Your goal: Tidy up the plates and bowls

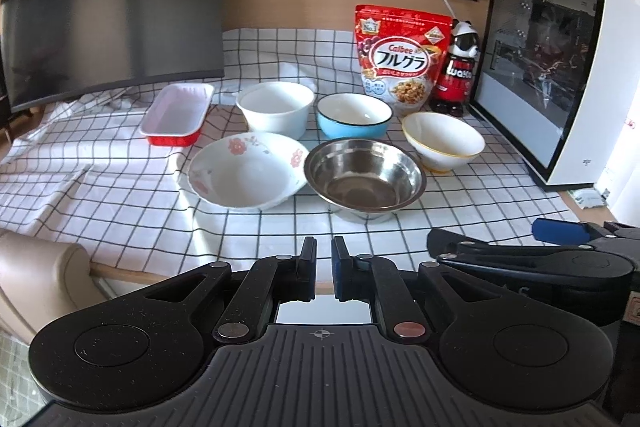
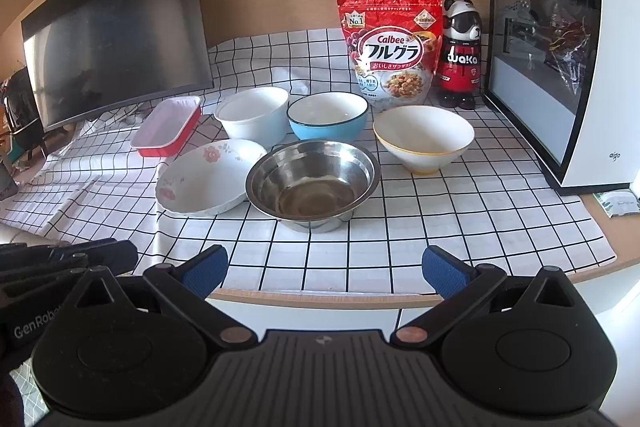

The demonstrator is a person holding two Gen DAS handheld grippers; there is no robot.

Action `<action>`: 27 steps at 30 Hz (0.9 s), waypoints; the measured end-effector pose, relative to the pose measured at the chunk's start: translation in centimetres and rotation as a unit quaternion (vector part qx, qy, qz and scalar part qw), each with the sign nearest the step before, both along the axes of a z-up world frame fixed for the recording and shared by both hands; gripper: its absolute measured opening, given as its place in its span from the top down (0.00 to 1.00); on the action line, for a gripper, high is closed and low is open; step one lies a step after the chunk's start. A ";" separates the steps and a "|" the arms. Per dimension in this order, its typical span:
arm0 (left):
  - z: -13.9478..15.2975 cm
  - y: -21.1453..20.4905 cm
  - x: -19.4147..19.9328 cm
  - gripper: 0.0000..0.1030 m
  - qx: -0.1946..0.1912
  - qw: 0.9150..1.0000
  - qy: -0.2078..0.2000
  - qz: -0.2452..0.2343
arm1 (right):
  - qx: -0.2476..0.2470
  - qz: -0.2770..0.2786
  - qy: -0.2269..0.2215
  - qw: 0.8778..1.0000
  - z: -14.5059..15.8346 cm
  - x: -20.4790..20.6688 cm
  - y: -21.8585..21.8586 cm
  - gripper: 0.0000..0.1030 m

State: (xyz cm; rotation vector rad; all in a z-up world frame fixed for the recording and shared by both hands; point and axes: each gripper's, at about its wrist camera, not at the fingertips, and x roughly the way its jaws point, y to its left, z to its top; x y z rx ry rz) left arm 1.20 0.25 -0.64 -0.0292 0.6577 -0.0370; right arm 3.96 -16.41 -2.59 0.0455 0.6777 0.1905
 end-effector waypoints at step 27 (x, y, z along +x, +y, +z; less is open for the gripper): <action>-0.9 -0.4 0.4 0.90 0.004 0.999 0.039 -0.006 | 0.002 -0.006 0.004 1.000 -0.3 0.1 -0.6 0.00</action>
